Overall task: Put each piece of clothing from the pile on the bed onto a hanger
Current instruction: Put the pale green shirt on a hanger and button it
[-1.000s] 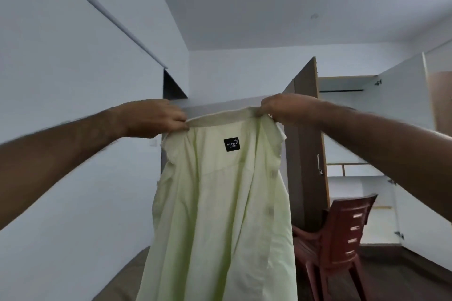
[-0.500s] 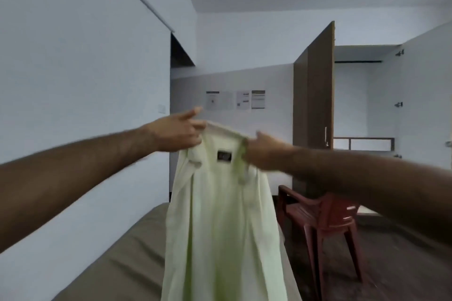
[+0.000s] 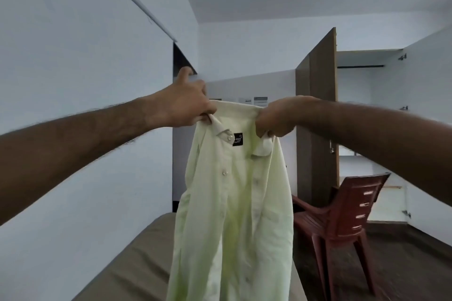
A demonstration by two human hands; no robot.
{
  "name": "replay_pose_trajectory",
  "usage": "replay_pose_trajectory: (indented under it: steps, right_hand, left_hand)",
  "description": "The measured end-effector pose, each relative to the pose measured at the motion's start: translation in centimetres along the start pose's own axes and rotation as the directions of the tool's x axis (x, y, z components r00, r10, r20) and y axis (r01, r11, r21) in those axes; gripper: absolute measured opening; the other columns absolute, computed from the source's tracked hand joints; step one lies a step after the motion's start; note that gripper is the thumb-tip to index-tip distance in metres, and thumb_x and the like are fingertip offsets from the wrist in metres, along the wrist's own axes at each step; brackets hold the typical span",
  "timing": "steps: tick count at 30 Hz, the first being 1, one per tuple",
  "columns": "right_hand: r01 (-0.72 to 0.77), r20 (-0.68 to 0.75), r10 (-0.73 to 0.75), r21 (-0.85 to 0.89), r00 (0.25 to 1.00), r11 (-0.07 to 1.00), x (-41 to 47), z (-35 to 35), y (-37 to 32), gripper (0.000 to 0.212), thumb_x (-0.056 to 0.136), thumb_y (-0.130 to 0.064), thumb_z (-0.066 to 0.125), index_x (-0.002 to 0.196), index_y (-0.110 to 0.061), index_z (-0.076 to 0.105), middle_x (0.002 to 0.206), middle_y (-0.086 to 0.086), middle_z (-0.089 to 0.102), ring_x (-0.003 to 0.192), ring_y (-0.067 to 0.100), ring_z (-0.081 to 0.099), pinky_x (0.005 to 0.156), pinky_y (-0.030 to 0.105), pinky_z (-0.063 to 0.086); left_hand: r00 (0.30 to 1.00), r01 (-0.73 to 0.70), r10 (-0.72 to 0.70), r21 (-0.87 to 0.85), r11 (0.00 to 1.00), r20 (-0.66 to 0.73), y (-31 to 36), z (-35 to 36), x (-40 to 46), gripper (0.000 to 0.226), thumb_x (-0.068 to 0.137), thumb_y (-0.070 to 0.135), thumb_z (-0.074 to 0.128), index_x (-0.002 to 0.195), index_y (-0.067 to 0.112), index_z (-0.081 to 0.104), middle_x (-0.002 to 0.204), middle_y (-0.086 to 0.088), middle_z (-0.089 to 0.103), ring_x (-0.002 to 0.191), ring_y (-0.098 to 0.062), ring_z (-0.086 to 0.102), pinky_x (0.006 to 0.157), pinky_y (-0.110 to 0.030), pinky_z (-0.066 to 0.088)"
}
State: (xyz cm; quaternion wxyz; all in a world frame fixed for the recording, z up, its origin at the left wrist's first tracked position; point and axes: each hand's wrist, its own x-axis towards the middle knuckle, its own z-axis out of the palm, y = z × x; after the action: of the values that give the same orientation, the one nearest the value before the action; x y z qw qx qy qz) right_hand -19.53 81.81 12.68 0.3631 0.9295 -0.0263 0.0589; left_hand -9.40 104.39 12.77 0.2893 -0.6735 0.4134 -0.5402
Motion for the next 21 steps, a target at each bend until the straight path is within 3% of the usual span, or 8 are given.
replay_pose_trajectory:
  steps: [3, 5, 7, 10, 12, 15, 19, 21]
  right_hand:
    - [0.158, 0.012, -0.158, 0.025, 0.987, 0.987, 0.2, -0.4, -0.2, 0.030, 0.088, -0.029, 0.076, 0.115, -0.019, 0.069, 0.106, -0.006, 0.067, 0.088, 0.012, 0.053, 0.071, 0.024, 0.035]
    - [0.200, -0.024, -0.199, 0.203, 0.980, 0.959, 0.6, -0.8, -0.1, 0.016, 0.083, -0.032, 0.081, 0.086, -0.024, 0.068, 0.080, -0.011, 0.060, 0.070, 0.005, 0.050, 0.065, 0.025, 0.036]
    - [0.266, -0.090, -0.250, 0.316, 0.964, 0.911, 0.4, -1.2, 0.2, 0.019, 0.084, -0.027, 0.081, 0.078, -0.019, 0.064, 0.070, -0.008, 0.059, 0.061, 0.002, 0.050, 0.062, 0.023, 0.038]
    - [0.308, -0.280, -0.196, 0.446, 0.940, 0.840, 0.4, -0.6, 0.3, 0.014, 0.085, -0.019, 0.078, 0.096, -0.016, 0.070, 0.088, -0.002, 0.068, 0.075, 0.003, 0.057, 0.073, 0.025, 0.045]
    - [0.300, -0.391, -0.103, 0.485, 0.915, 0.822, 0.5, 0.1, 0.0, 0.035, 0.083, -0.026, 0.079, 0.116, -0.024, 0.066, 0.101, -0.004, 0.066, 0.087, 0.010, 0.060, 0.078, 0.028, 0.045]
    - [0.293, -0.512, 0.026, 0.532, 0.858, 0.795, 0.9, 0.9, -1.5, 0.063, 0.084, -0.031, 0.080, 0.137, -0.025, 0.048, 0.095, -0.010, 0.059, 0.088, 0.015, 0.058, 0.076, 0.027, 0.039]
    - [0.301, -0.580, 0.146, 0.601, 0.801, 0.740, 1.9, 1.5, -2.2, 0.085, 0.082, -0.035, 0.083, 0.150, -0.016, 0.036, 0.112, 0.005, 0.068, 0.097, 0.023, 0.064, 0.085, 0.032, 0.048]
    - [0.289, -0.552, 0.141, 0.618, 0.822, 0.731, 2.0, 1.6, -2.0, 0.065, 0.080, -0.035, 0.083, 0.136, -0.017, 0.055, 0.110, 0.000, 0.069, 0.092, 0.016, 0.064, 0.084, 0.034, 0.050]
  left_hand:
    - [0.997, 0.012, 0.003, -0.189, 0.982, 0.083, 0.1, 1.4, -0.1, 0.025, 0.102, 0.038, 0.048, 0.082, 0.025, 0.052, 0.074, 0.006, 0.062, 0.074, -0.017, 0.059, 0.087, -0.034, 0.036]
    - [0.999, -0.005, 0.018, -0.260, 0.966, 0.048, 0.4, 2.0, 0.2, 0.033, 0.101, 0.041, 0.052, 0.074, 0.023, 0.048, 0.067, 0.003, 0.060, 0.066, -0.022, 0.057, 0.073, -0.033, 0.043]
    - [0.998, 0.049, -0.032, -0.334, 0.941, 0.055, 0.6, 2.3, 0.0, 0.037, 0.100, 0.043, 0.054, 0.071, 0.021, 0.049, 0.062, 0.004, 0.051, 0.065, -0.022, 0.055, 0.070, -0.036, 0.047]
    - [0.989, 0.139, -0.147, -0.470, 0.871, 0.020, 0.5, 2.2, -1.0, 0.037, 0.098, 0.043, 0.058, 0.071, 0.017, 0.055, 0.065, 0.000, 0.052, 0.068, -0.024, 0.055, 0.065, -0.035, 0.043]
    - [0.982, 0.139, -0.185, -0.529, 0.837, -0.036, 0.8, 1.9, -1.2, 0.037, 0.097, 0.042, 0.060, 0.070, 0.018, 0.052, 0.066, -0.001, 0.054, 0.069, -0.024, 0.056, 0.065, -0.036, 0.043]
    - [0.970, 0.087, -0.202, -0.588, 0.804, -0.133, 1.9, 1.1, -0.8, 0.036, 0.096, 0.037, 0.064, 0.069, 0.021, 0.047, 0.067, 0.000, 0.054, 0.070, -0.025, 0.056, 0.066, -0.039, 0.045]
    - [0.930, -0.026, -0.194, -0.581, 0.814, -0.313, 2.6, 0.9, -0.4, 0.032, 0.092, 0.028, 0.071, 0.071, 0.017, 0.049, 0.069, 0.004, 0.049, 0.065, -0.020, 0.049, 0.061, -0.034, 0.041]
    - [0.910, -0.087, -0.164, -0.561, 0.823, -0.382, 3.2, 0.8, -0.3, 0.026, 0.091, 0.025, 0.073, 0.075, 0.014, 0.055, 0.072, 0.002, 0.051, 0.068, -0.014, 0.043, 0.063, -0.031, 0.037]
